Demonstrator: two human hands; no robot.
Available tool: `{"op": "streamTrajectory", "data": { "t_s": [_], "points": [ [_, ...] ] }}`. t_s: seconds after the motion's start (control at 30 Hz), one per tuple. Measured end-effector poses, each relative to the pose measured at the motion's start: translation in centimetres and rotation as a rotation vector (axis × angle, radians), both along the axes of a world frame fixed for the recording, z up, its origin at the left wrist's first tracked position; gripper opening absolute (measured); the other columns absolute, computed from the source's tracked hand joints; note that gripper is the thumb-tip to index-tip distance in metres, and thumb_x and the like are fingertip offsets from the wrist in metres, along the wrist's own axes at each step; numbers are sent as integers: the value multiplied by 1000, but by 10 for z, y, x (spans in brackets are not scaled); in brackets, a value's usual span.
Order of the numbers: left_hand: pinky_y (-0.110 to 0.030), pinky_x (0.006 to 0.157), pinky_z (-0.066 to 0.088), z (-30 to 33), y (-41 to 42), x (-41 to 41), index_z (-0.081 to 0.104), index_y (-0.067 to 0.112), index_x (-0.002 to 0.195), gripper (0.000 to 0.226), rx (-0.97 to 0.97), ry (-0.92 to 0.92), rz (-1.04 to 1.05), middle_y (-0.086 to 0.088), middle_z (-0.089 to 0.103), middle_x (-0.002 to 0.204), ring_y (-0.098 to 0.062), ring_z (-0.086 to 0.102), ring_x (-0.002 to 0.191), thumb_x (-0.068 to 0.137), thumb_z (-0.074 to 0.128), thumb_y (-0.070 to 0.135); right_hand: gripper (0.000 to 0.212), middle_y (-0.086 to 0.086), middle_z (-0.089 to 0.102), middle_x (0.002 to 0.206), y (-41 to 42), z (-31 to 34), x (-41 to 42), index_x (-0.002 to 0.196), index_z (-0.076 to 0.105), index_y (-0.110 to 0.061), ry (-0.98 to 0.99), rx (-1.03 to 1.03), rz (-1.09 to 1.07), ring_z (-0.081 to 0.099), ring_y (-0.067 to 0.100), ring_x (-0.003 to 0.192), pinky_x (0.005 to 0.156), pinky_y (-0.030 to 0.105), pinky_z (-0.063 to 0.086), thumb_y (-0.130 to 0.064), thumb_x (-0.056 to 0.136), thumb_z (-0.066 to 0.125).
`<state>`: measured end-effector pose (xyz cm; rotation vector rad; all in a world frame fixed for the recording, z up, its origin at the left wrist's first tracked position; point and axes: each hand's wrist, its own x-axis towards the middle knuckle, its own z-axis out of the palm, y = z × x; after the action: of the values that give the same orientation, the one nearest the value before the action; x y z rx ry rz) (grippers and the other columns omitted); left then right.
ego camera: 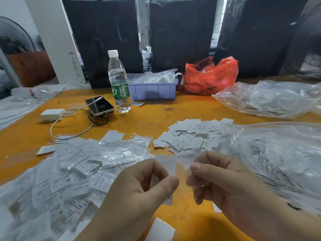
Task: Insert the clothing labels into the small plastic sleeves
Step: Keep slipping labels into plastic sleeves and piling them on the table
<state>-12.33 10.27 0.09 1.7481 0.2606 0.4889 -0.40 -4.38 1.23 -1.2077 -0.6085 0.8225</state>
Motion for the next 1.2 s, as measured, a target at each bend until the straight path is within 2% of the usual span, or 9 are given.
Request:
{"op": "streamTrajectory", "data": {
  "t_s": [0.13,0.27,0.37,0.5,0.67,0.77,0.97,1.07,1.2],
  "points": [
    [-38,59,32,-2,-3,1,66,20,67,40,53,9,17,-6,43,54,-19,40,55,57,73,59,14,17,64,65,0,1,-5,63,69,-14,5,32,46,54,20,49,48,30,47,-22,56,78],
    [-33,53,29,-5,-4,-2,66,21,71,44,131,-17,9,-7,40,53,-17,38,53,60,72,63,7,14,64,66,-3,0,-8,70,73,-14,-68,-3,74,54,18,51,48,27,46,-15,64,77],
    [-24,52,34,-2,-6,-3,66,26,77,35,90,-12,-22,6,49,53,-11,45,51,59,72,56,3,12,64,62,-4,2,-6,67,73,-13,-103,23,38,54,17,51,49,25,46,-16,68,73],
    [-30,62,47,-6,-4,-2,62,45,99,39,40,6,-17,2,67,73,-12,60,63,61,72,49,9,10,62,60,-5,3,-1,65,72,-14,-130,3,-40,53,17,51,48,24,46,-22,66,76],
    [-29,70,51,-6,-3,0,54,62,104,46,7,-3,27,8,72,83,-12,70,78,71,64,30,12,8,61,61,-4,0,-3,64,70,-15,-124,-8,-54,53,16,52,49,23,46,-24,63,78],
    [-25,67,54,-7,-1,1,53,63,107,51,0,-17,7,8,72,82,-11,70,79,73,61,26,22,6,57,61,-4,-2,-3,64,70,-15,-108,-27,-56,52,15,53,50,23,46,-29,56,85],
    [-49,77,57,-7,1,1,70,42,92,24,48,-46,80,2,74,83,-22,70,82,69,67,36,20,-1,58,62,-3,-3,-2,64,71,-17,-109,-61,-77,54,12,57,55,23,45,-23,51,86],
    [-63,83,52,-4,1,0,72,28,90,28,81,-37,113,-1,71,81,-35,66,79,69,66,47,16,-4,60,64,-2,-4,-1,60,69,-19,-83,-66,-97,53,11,58,59,28,42,-18,51,83],
    [-47,78,54,0,0,0,72,40,96,37,132,-46,165,0,70,86,-24,65,79,66,63,60,31,-2,58,65,-3,-6,-2,61,69,-18,-73,-92,-81,53,12,58,60,30,43,-33,44,89]
  ]
}}
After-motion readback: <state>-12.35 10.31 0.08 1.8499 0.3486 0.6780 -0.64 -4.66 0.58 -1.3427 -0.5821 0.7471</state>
